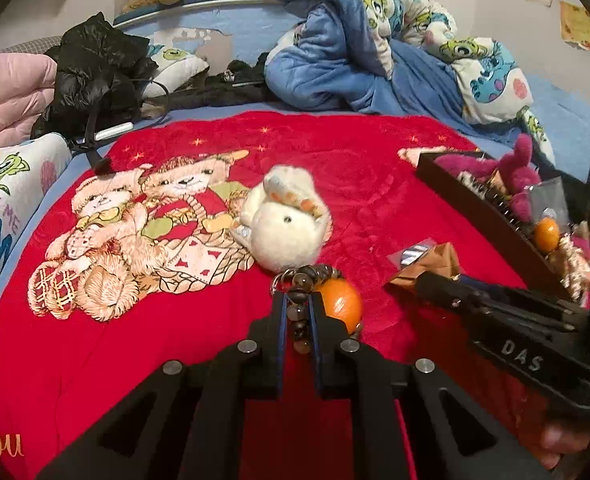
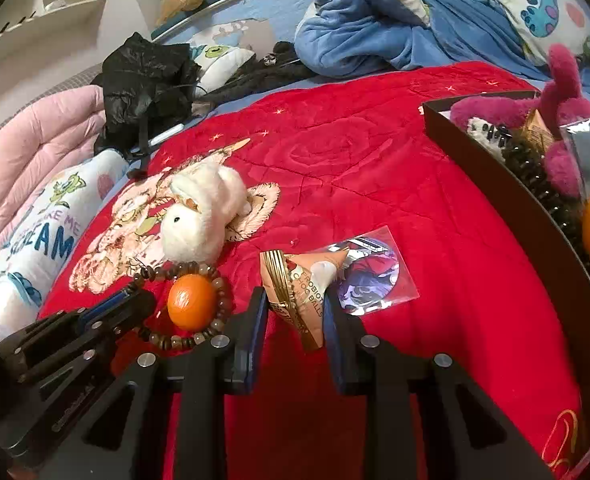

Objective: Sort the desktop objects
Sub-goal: 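Lift the bead bracelet with the left tool while the right tool lifts the snack packet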

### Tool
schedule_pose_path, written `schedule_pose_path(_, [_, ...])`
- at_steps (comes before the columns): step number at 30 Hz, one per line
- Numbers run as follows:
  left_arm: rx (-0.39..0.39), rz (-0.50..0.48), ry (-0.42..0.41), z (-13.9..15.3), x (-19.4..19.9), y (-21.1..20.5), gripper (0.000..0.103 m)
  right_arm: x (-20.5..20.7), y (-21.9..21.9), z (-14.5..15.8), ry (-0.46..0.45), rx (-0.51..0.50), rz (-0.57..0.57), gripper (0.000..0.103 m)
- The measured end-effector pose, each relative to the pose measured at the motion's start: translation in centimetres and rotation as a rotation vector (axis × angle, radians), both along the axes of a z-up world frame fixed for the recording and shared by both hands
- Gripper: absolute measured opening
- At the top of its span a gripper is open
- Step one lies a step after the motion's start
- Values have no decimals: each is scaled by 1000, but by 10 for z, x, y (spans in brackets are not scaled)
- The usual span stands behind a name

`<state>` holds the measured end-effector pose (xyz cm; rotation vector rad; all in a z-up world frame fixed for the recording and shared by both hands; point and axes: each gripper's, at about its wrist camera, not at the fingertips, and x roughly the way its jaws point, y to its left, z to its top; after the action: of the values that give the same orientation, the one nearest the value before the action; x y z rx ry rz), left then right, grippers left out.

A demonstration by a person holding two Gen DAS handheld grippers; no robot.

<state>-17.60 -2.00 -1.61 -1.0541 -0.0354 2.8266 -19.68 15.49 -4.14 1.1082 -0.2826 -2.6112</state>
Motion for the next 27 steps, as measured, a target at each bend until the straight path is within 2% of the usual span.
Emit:
schedule_pose_path(7, [69, 7, 45, 26, 13, -2, 11, 10, -1, 14, 32, -5, 9, 26])
schedule_pose_path(15, [91, -33, 94, 46, 26, 21, 11, 27, 11, 33, 76, 17, 0, 26])
schedule_pose_path(21, [102, -70, 96, 52, 31, 52, 11, 40, 38, 49, 89, 29, -39, 26])
schedule_pose_path(27, [94, -149, 101, 57, 40, 105, 11, 65, 75, 70, 138, 98, -73, 26])
